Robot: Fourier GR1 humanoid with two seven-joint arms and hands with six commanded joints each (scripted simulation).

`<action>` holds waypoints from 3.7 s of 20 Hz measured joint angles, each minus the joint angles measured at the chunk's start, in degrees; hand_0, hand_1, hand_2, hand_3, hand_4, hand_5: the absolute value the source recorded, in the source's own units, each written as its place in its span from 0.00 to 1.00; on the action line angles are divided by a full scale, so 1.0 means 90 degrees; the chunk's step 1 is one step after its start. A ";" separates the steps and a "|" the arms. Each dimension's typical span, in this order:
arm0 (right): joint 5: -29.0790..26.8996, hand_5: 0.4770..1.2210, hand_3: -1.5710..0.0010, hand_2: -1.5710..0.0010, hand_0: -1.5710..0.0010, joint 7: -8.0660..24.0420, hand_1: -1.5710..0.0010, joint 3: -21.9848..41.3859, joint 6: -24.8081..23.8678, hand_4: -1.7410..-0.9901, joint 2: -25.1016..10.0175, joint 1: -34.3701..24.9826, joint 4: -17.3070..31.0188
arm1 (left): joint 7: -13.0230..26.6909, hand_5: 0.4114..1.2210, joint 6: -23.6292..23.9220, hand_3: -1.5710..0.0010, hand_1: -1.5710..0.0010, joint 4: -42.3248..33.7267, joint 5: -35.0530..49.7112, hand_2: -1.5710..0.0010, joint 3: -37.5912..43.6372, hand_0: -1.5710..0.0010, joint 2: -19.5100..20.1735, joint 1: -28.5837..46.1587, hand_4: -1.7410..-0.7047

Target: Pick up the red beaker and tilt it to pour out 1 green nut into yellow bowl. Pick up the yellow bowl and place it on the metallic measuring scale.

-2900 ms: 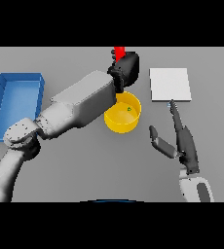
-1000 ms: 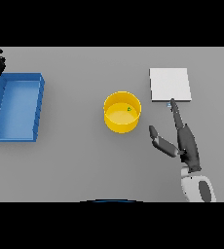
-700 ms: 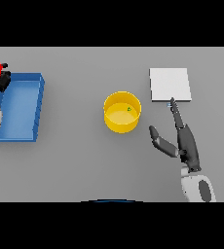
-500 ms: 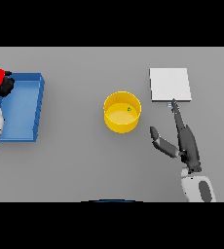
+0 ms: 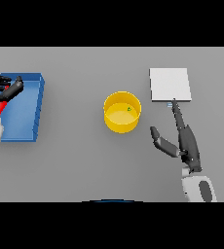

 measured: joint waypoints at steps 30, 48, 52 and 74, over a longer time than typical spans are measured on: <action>0.3523 0.33 1.00 1.00 1.00 -0.0250 1.00 0.2952 0.2890 0.69 -0.2370 -0.4205 0.2190 | -0.0544 0.36 -0.0073 1.00 1.00 0.0173 -0.0056 1.00 -0.0107 1.00 0.0089 -0.0067 0.96; 0.3787 0.40 0.93 0.97 1.00 -0.0120 0.99 0.3548 0.3654 0.60 -0.1673 -0.5229 0.3772 | -0.0707 0.36 -0.0109 1.00 1.00 0.0311 -0.0046 1.00 -0.0039 1.00 0.0226 -0.0092 0.96; 0.3753 0.67 0.80 0.61 0.57 0.0115 0.58 0.3553 0.3768 0.46 -0.1558 -0.5130 0.3733 | -0.0773 0.36 -0.0078 1.00 1.00 0.0260 -0.0013 1.00 -0.0030 1.00 0.0196 0.0001 0.95; 0.3168 1.00 0.20 0.10 0.00 0.0307 0.00 0.3121 0.4350 0.00 -0.2122 -0.5386 0.2880 | -0.0746 0.35 -0.0171 1.00 1.00 0.0228 -0.0072 1.00 -0.0076 1.00 0.0287 -0.0073 0.97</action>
